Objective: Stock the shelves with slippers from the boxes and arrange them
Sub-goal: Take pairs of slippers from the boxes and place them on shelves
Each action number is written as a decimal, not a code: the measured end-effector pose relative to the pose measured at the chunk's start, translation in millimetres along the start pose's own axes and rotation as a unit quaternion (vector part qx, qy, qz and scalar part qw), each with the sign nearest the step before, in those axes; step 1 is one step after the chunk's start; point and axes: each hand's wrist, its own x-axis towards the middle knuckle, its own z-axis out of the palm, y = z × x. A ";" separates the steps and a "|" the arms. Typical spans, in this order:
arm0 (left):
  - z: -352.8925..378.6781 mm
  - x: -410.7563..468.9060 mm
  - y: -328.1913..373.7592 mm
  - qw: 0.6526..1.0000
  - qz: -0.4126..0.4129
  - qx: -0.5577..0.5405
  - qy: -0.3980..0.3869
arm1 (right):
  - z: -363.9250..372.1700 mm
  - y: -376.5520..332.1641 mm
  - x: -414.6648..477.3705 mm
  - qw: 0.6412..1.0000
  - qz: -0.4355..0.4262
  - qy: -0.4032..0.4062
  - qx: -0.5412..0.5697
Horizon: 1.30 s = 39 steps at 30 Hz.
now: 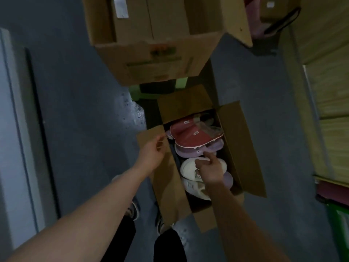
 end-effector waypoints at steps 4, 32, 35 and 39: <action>29.2 52.8 -25.6 0.999 -0.032 0.024 -0.016 | 11.0 19.8 54.8 0.992 0.083 -0.004 0.092; 74.2 154.0 -84.1 0.986 -0.130 -0.094 -0.039 | 41.4 66.3 124.0 0.961 0.060 -0.030 0.268; 67.4 103.2 -79.1 0.973 -0.161 -0.158 -0.044 | 26.7 64.0 85.1 0.936 0.092 -0.043 0.337; 63.1 29.0 -62.1 0.932 -0.200 -0.302 0.000 | 3.5 52.7 21.7 0.891 0.120 -0.094 0.427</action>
